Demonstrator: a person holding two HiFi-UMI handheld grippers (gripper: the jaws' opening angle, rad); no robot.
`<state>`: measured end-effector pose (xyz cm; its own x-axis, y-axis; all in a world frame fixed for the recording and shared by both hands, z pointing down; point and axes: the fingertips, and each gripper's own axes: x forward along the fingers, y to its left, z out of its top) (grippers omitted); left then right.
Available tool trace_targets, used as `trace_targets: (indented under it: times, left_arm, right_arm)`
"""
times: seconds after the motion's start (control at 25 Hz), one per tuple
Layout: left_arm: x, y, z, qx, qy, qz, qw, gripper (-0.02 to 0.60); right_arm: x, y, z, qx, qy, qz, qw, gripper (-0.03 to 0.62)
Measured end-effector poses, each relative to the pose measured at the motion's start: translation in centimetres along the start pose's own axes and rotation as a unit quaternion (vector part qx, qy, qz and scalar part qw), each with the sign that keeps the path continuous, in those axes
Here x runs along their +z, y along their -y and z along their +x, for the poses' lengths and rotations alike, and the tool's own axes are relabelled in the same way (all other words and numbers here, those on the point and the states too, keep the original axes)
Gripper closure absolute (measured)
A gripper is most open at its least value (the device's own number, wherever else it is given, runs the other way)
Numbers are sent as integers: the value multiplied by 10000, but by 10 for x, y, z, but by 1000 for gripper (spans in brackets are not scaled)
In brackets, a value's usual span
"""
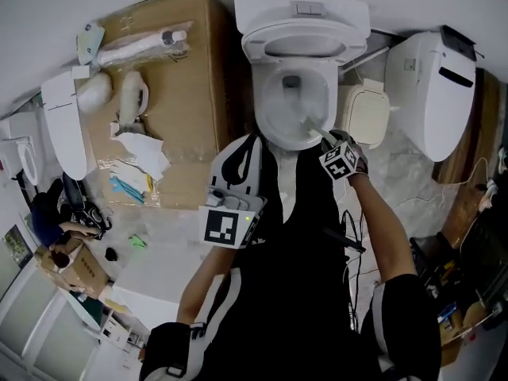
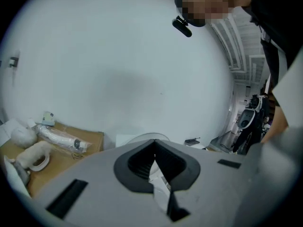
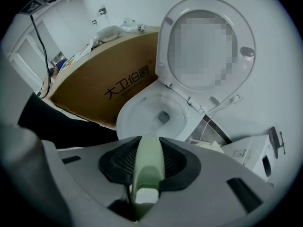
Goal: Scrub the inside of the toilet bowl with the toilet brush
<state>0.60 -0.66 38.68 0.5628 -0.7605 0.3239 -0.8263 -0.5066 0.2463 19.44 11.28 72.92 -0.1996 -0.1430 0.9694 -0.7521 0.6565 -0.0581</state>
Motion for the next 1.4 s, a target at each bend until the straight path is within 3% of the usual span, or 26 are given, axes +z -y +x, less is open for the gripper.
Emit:
trace_targets:
  times: [0.44, 0.64, 0.8, 0.92, 1.12, 1.4]
  left_arm:
    - [1, 23, -1, 1129, 339, -329, 9925, 574]
    - [-5, 27, -9, 1574, 408, -449, 9857, 574]
    - [-8, 27, -14, 1817, 446, -513, 9810, 574]
    - [-7, 28, -14, 1922, 485, -528, 9787, 574]
    - [-7, 17, -16, 1993, 549, -604, 9765, 574]
    - [-8, -15, -19, 1922, 497, -659, 9779, 574]
  right_arm:
    - [14, 43, 1, 336, -57, -1711, 9847, 473]
    - [24, 57, 3, 364, -56, -2439, 9691, 473]
    - [35, 65, 5, 326, -6, -3123, 9494, 473]
    - [44, 69, 6, 260, 46, -3784, 9253, 473]
    - [55, 69, 9, 119, 21, -5080, 8612, 473]
    - [79, 66, 17, 32, -136, -6123, 7905, 473]
